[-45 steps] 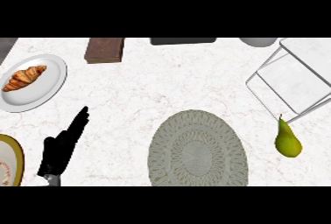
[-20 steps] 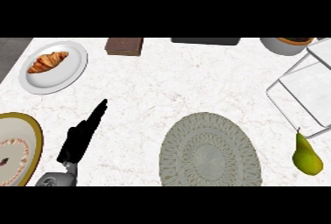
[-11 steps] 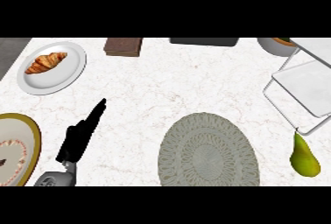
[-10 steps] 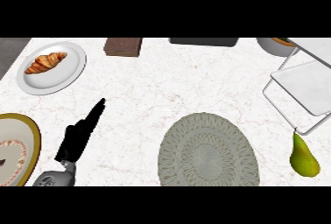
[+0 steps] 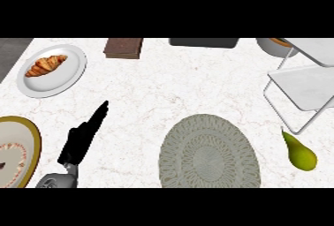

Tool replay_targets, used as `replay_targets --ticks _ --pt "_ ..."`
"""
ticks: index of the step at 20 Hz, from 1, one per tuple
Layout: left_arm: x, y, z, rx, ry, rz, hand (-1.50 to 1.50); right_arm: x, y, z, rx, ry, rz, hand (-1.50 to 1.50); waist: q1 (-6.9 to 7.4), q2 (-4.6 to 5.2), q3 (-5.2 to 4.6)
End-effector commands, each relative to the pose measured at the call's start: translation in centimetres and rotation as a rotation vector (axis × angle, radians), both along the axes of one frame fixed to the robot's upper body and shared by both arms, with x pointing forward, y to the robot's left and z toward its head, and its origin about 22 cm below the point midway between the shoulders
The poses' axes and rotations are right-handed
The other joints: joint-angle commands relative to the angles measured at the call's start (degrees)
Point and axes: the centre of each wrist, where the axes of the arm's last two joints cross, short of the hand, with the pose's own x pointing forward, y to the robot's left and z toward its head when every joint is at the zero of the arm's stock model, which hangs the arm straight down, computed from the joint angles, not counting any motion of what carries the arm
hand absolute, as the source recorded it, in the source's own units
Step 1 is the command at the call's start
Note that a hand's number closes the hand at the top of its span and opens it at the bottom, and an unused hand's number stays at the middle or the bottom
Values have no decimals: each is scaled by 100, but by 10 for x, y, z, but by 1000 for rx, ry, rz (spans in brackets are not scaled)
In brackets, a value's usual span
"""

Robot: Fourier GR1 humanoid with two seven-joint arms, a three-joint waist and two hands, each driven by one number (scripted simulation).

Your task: Pick the tomato from the placemat and place it in the tiered shelf

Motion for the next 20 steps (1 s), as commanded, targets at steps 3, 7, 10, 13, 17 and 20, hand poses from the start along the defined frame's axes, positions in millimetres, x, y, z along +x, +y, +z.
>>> replay_targets --ticks 3,7,10,13,17,20 --pt "1 -1 -2 6 29 6 0 41 49 -32 337 33 53 -150 64 193 87" --pt "-11 7 -3 5 10 25 0 27 27 -16 450 -119 -124 -150 35 181 91" --pt "-8 0 -1 -4 13 16 0 3 -2 5 469 -257 -292 -150 70 230 101" --pt "3 -1 7 -7 1 35 0 -20 -27 4 463 -323 -438 -150 0 247 107" --pt "-9 -1 -4 -11 -10 38 0 -71 -71 13 462 -289 -569 -150 -28 284 121" --pt "-11 10 -1 -3 -3 51 0 -95 -88 5 443 -264 -585 -150 -31 281 138"
